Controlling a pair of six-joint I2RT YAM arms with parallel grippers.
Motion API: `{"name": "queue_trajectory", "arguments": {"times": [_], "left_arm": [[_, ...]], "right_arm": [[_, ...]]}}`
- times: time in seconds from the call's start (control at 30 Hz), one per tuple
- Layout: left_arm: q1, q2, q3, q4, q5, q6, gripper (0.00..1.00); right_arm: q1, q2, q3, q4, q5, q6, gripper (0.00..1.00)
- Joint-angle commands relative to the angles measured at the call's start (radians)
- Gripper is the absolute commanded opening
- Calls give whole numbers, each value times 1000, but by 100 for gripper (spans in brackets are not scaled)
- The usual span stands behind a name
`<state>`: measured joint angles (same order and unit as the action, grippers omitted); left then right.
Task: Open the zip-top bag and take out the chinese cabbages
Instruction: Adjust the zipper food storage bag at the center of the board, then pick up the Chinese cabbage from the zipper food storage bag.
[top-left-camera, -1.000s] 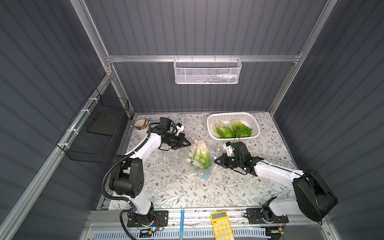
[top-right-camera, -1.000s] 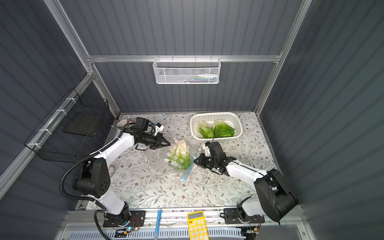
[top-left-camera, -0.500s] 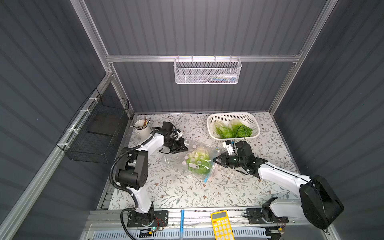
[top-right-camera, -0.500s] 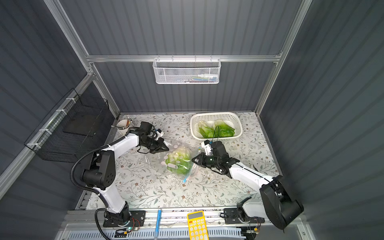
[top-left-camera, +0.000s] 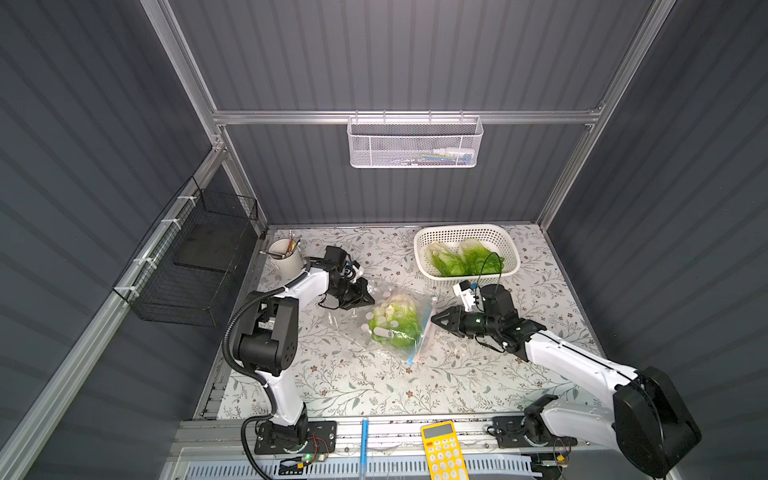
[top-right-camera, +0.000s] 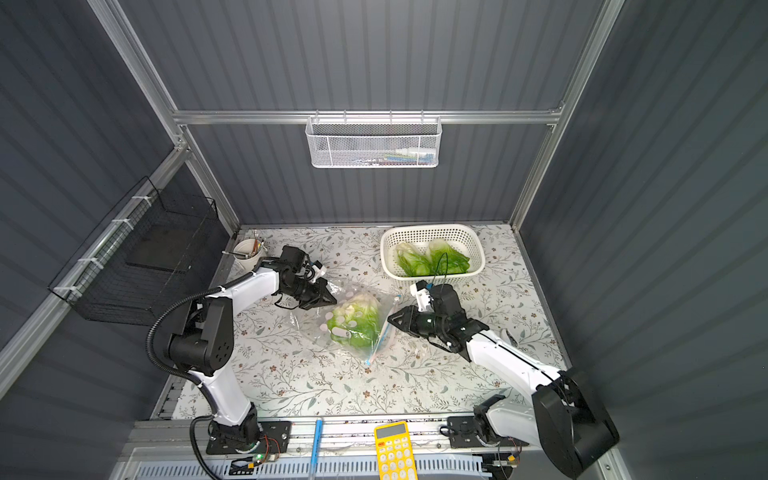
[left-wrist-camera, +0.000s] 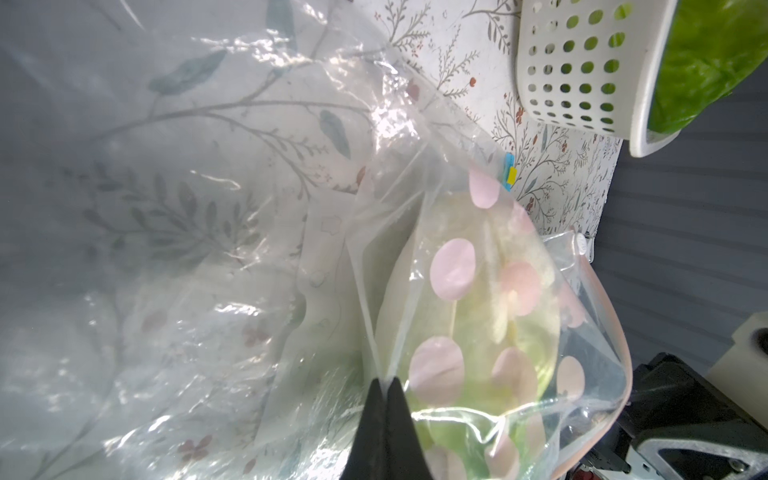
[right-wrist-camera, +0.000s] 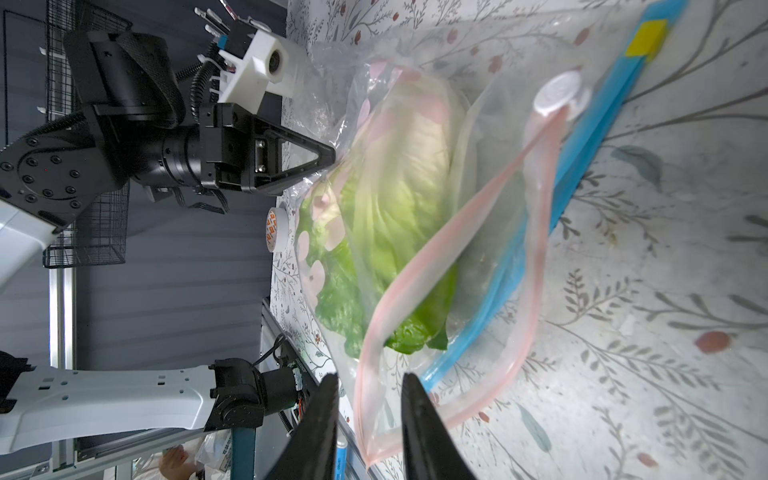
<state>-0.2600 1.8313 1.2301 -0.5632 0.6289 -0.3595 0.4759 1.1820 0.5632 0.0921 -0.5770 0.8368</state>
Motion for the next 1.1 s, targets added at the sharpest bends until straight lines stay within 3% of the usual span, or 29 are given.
{"name": "queue_trajectory", "arguments": {"times": [0.0, 0.27, 0.53, 0.93, 1.07], "left_arm": [[7, 13, -18, -2, 10, 13, 0], [7, 12, -24, 13, 23, 7, 0], [7, 2, -37, 32, 42, -3, 0], [7, -19, -50, 45, 45, -5, 0], [7, -19, -52, 54, 56, -10, 0]], "right_arm": [[-17, -26, -37, -35, 19, -10, 28], [-35, -1, -95, 33, 17, 23, 13], [-37, 151, -94, 236, -55, 97, 9], [-27, 318, -27, 413, -119, 157, 21], [-22, 359, 5, 420, -128, 155, 32]]}}
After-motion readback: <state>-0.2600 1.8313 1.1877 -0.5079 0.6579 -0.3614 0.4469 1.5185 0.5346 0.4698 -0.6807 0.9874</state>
